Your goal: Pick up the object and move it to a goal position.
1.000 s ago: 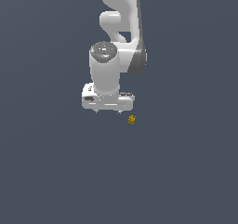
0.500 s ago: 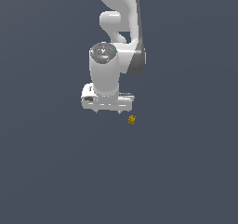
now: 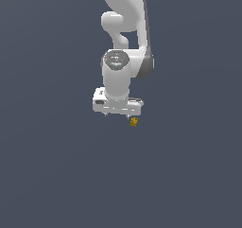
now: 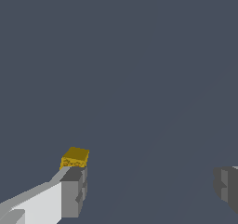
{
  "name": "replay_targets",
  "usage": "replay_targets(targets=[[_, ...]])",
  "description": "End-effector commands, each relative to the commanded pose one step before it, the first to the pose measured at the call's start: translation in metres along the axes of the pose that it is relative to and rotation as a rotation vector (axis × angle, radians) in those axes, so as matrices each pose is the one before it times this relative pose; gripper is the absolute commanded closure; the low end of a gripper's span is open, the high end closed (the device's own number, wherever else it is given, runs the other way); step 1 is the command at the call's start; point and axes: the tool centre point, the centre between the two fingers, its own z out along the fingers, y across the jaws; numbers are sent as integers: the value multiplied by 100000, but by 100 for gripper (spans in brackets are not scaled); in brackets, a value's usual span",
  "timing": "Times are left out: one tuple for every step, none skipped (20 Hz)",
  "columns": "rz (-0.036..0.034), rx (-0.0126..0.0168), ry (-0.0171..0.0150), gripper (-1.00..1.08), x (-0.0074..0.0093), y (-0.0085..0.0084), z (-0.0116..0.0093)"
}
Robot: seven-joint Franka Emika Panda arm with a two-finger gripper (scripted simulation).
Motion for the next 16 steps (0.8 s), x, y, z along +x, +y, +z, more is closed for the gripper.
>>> replay_targets(targets=[[2727,350,410,-92,-520,-1246,957],[1299,165,198,-92,-269,-543,431],[1387,178,206,-92,-305,-565,454],[1473,191,212,-92,-345,-586,477],[1533,201,214,-92,-380,-592,490],[1471,194,199,-92,-384,-549,464],[1389,185,182,-92,-381,-503,433],[1308,175,167,-92,-374,-459,402],[1227,164,152,-92,-363,-417,373],[1145,154,139,-92,-349,-376,344],[1062,143,126,-92,-333,-339,315],[978,132,113,-92,-314,-303,288],[897,121,102,-92,-292,-268,260],[811,109,90,-92,-270,-237,234],[726,98,80,-92,-245,-207,208],[642,87,69,-92,-220,-179,182]])
